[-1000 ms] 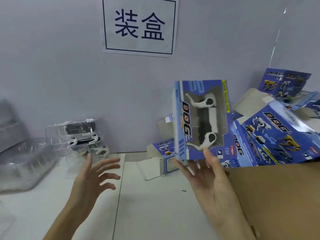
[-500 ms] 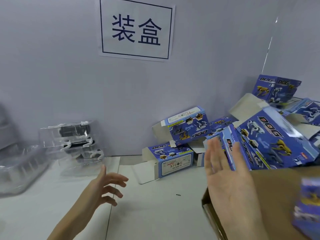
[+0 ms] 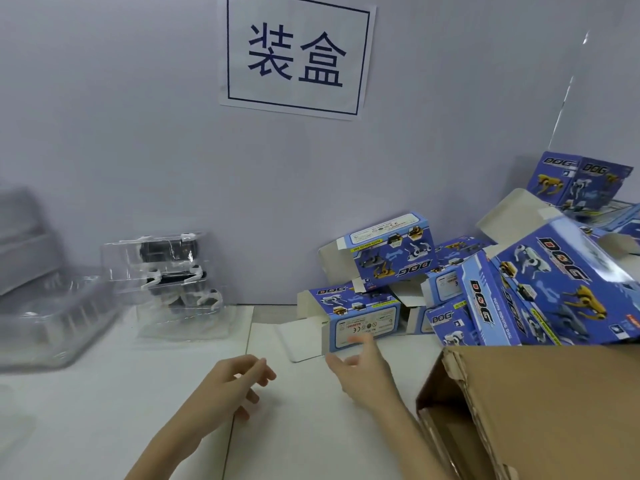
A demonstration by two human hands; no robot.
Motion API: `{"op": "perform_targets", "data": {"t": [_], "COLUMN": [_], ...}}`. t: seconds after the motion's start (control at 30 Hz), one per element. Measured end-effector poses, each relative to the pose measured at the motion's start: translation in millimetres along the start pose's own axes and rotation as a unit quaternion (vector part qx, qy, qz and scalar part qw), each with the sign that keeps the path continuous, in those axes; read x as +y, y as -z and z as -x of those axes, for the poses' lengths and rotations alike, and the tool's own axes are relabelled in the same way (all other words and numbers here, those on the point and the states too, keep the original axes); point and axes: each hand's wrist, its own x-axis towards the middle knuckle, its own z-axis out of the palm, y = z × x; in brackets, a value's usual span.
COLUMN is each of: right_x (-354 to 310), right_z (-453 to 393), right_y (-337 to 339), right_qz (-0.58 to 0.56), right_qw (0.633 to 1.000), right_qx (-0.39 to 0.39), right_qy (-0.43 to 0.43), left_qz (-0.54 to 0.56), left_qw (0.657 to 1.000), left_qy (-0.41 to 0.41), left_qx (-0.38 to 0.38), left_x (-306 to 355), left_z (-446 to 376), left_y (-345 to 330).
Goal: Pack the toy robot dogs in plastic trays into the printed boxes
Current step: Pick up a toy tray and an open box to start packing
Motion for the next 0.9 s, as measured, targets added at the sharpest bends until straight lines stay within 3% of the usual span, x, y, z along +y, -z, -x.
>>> {"op": "perform_targets", "data": {"t": [0.1,0.2,0.27,0.43,0.57,0.9], "right_x": [0.9,4.7,8.5,27.7,45.2,19.6], "right_z": [-26.5,-60.5,-80.2,-101.9,-87.7,-45.9], "right_y": [-21.8,-28.3,-26.1,-27.7,-34.3,-9.8], "right_qz": [0.169,0.352,0.398,0.373,0.271,0.051], "right_qw": [0.982,0.922,0.900,0.915,0.925,0.923], "right_qx": [0.066,0.100,0.090,0.055,0.159,0.276], "right_qy": [0.054,0.128,0.152,0.144,0.213,0.264], "left_qz": [-0.036,-0.059,-0.065,-0.072,-0.077,-0.069], "left_qw": [0.999,0.998,0.998,0.997,0.997,0.997], "left_qy": [0.003,0.007,0.007,0.013,0.015,0.021], "left_qx": [0.001,-0.006,-0.011,-0.019,-0.023,0.007], "left_x": [-0.9,-0.8,-0.7,-2.9,-6.1,-7.7], "left_z": [2.0,2.3,2.2,0.3,-1.8,-1.7], "left_y": [-4.7,-5.0,-3.3,-2.4,0.0,3.9]}}
